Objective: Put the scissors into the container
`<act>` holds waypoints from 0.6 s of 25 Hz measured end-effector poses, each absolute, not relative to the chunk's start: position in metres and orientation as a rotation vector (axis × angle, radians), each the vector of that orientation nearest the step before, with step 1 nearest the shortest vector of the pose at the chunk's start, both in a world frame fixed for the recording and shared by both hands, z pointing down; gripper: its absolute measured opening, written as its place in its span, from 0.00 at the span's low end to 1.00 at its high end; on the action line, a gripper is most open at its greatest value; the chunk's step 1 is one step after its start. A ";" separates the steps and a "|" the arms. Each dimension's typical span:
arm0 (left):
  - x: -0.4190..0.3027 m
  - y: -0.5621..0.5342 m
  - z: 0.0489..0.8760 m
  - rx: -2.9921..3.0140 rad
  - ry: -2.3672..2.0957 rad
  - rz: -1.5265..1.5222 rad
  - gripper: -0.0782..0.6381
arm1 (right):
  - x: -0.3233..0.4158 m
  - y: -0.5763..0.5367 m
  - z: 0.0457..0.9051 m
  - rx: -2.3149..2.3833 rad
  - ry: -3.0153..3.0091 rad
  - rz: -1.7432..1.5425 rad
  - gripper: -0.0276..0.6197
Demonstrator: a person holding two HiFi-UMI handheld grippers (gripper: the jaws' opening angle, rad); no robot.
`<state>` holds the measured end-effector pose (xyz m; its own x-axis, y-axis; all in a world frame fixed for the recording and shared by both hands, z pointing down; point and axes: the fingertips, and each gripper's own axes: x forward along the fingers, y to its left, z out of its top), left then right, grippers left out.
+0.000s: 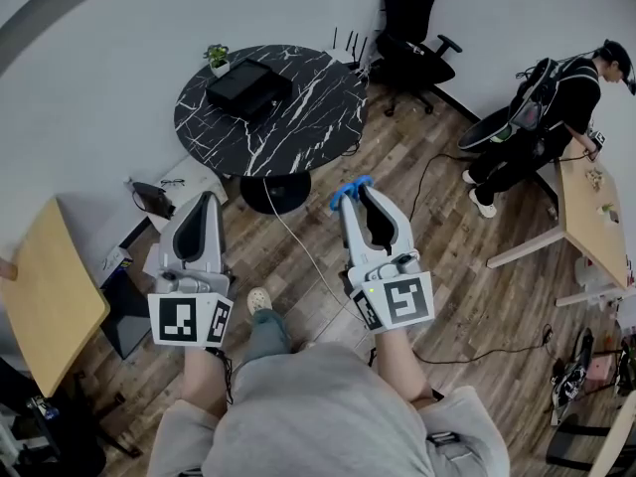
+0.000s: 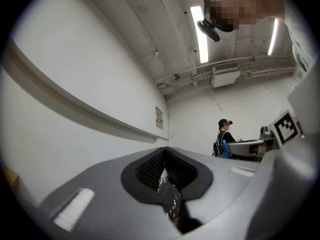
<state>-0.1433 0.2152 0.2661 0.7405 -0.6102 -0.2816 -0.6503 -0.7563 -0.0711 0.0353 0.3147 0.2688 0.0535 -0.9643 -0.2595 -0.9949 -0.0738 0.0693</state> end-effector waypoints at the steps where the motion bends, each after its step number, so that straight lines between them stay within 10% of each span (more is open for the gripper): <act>1: -0.142 0.208 0.266 -2.777 1.011 0.366 0.19 | 0.037 0.308 0.269 -2.187 2.042 0.362 0.16; 15: -0.123 0.046 0.257 -2.805 0.905 0.399 0.19 | 0.052 0.162 0.260 -2.274 1.943 0.378 0.16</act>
<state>-0.1229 0.0465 0.2565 0.7806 -0.5474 -0.3016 -0.5920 -0.8023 -0.0761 0.0519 0.1617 0.2598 0.1409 -0.9525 -0.2699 -0.9842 -0.1642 0.0657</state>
